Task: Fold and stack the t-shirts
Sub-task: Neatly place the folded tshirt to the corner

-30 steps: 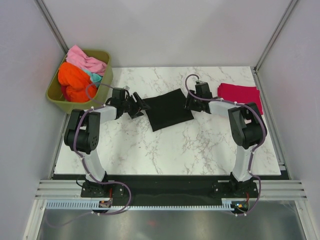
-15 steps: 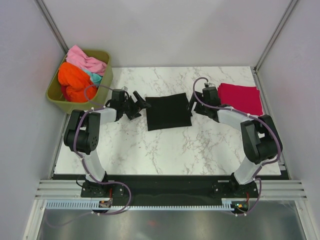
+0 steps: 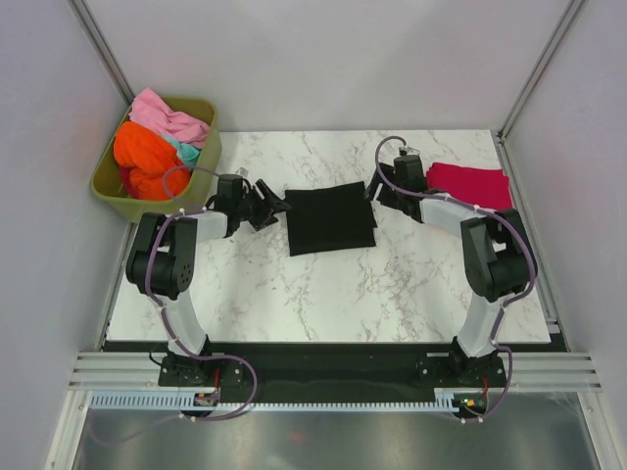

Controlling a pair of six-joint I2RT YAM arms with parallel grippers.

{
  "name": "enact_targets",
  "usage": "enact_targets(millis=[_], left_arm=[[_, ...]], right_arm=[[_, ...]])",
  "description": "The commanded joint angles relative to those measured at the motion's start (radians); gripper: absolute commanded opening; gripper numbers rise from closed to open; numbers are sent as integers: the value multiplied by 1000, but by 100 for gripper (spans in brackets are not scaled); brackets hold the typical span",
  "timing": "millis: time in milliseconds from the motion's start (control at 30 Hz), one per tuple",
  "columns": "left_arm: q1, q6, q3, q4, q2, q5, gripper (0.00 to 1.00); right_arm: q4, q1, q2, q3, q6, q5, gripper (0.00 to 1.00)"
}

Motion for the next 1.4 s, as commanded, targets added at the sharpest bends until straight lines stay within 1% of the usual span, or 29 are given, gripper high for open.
enact_targets(millis=[0, 100, 133, 233, 367, 600, 733, 800, 833, 900, 933, 1000, 1033, 1200, 1267, 1367], left_arm=[[-10, -18, 27, 46, 25, 14, 71], [-16, -10, 47, 22, 37, -13, 75], [-16, -7, 54, 17, 43, -15, 75], [-18, -10, 82, 11, 74, -16, 75], [-24, -13, 123, 0, 112, -20, 67], [-41, -15, 191, -27, 184, -44, 66], [-46, -27, 228, -50, 229, -53, 66], [-47, -32, 235, -50, 240, -61, 62], [-46, -36, 237, -50, 244, -67, 62], [-47, -39, 249, -50, 254, -70, 59], [-49, -41, 258, -50, 257, -78, 56], [-52, -39, 269, -60, 267, -87, 54], [-53, -38, 281, -85, 272, -99, 54], [-55, -33, 298, -110, 277, -144, 53], [-56, -29, 327, -130, 286, -158, 53], [-58, -23, 361, -153, 306, -174, 53]], right_arm=[[34, 1, 91, 76, -21, -88, 80], [28, 0, 160, 133, -26, -99, 79], [28, 1, 183, 151, -29, -99, 77], [22, 1, 213, 172, -26, -106, 74], [30, 3, 266, 202, -23, -135, 67], [4, 4, 341, 276, -33, -148, 61], [-28, 11, 367, 314, -41, -105, 58], [-71, 15, 379, 334, -53, -88, 57], [-80, 15, 391, 349, -56, -85, 55], [-88, 21, 401, 359, -62, -71, 55], [-94, 29, 410, 368, -67, -60, 54], [-104, 34, 414, 377, -76, -51, 54], [-110, 35, 416, 383, -78, -46, 53], [-120, 52, 421, 394, -90, -8, 48], [-131, 58, 430, 411, -95, 1, 43], [-145, 63, 447, 435, -101, 10, 29]])
